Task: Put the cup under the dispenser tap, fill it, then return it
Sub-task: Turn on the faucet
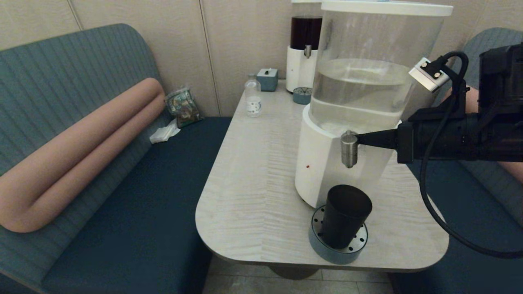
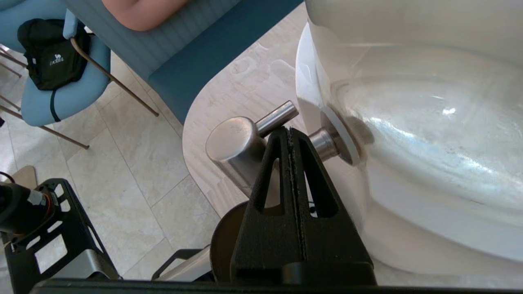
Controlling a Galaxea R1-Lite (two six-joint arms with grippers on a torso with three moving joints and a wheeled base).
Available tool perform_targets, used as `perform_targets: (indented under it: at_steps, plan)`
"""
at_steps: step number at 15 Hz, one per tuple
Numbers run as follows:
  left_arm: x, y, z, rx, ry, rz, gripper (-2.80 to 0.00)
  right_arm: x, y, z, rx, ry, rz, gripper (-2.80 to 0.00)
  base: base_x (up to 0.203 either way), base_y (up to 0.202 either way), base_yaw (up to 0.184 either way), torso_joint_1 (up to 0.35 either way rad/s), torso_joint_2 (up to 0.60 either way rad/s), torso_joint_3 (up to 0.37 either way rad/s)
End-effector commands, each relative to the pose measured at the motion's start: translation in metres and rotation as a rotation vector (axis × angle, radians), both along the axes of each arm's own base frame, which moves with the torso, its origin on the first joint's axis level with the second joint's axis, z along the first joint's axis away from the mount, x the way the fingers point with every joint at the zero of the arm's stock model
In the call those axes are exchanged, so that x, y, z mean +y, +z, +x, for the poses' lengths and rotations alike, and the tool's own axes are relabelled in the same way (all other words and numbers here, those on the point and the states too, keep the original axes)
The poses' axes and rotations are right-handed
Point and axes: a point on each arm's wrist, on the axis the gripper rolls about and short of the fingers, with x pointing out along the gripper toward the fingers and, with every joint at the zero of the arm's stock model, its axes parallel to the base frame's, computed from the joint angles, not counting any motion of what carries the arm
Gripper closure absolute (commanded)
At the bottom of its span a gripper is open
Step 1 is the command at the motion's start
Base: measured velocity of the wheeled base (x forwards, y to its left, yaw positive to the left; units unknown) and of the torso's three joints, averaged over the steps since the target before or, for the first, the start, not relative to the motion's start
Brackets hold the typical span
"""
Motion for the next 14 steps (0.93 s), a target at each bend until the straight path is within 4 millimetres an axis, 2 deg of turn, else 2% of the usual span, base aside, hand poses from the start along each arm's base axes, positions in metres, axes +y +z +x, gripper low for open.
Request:
perform_targets:
  at_steps: [1,14]
  plan:
    - [0.0,0.0,0.0001,0.001,0.001,0.0,0.0,0.005,0.0004,-0.0001,-0.007,0.022,0.005,0.0,0.0,0.0,0.0,0.0,0.0,0.0]
    - [0.0,0.0,0.0001,0.001,0.001,0.0,0.0,0.0017,0.0008,-0.0052,-0.023,-0.007,0.001,0.0,0.0,0.0,0.0,0.0,0.0,0.0]
